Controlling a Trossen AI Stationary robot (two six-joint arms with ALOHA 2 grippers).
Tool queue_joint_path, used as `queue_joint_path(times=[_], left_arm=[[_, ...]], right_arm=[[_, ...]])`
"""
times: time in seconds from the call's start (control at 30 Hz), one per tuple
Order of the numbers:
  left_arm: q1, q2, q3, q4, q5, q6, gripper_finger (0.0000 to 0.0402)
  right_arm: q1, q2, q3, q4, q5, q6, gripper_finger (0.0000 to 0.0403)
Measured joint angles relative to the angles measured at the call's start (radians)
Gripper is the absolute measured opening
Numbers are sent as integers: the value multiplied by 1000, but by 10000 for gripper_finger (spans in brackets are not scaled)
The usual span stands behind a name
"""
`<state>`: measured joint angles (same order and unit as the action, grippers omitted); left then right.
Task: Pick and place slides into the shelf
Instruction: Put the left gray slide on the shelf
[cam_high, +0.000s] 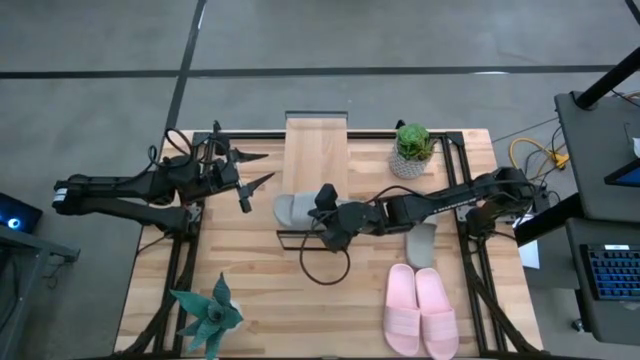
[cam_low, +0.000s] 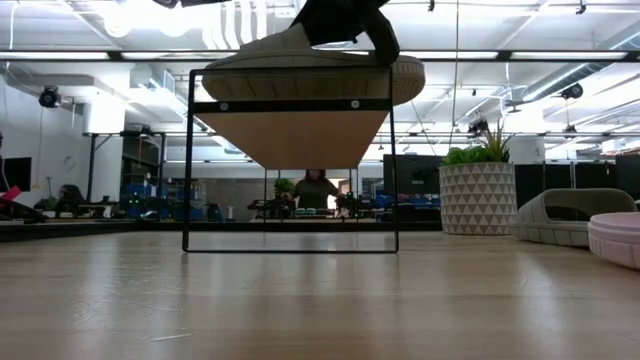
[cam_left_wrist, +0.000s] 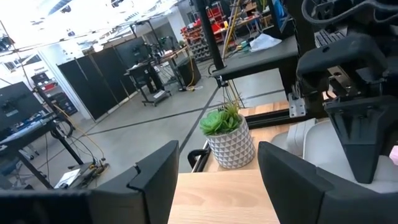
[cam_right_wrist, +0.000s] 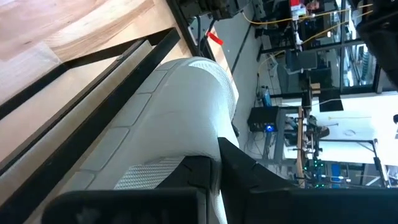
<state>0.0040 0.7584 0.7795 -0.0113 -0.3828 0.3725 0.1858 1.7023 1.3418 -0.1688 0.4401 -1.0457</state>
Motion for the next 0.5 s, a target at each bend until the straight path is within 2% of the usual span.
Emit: queue_joint_path(times=[0.5], left_arm=[[0,10,1,3,0,0,204]], right_arm=[[-17,1,1,0,-47,11,9]])
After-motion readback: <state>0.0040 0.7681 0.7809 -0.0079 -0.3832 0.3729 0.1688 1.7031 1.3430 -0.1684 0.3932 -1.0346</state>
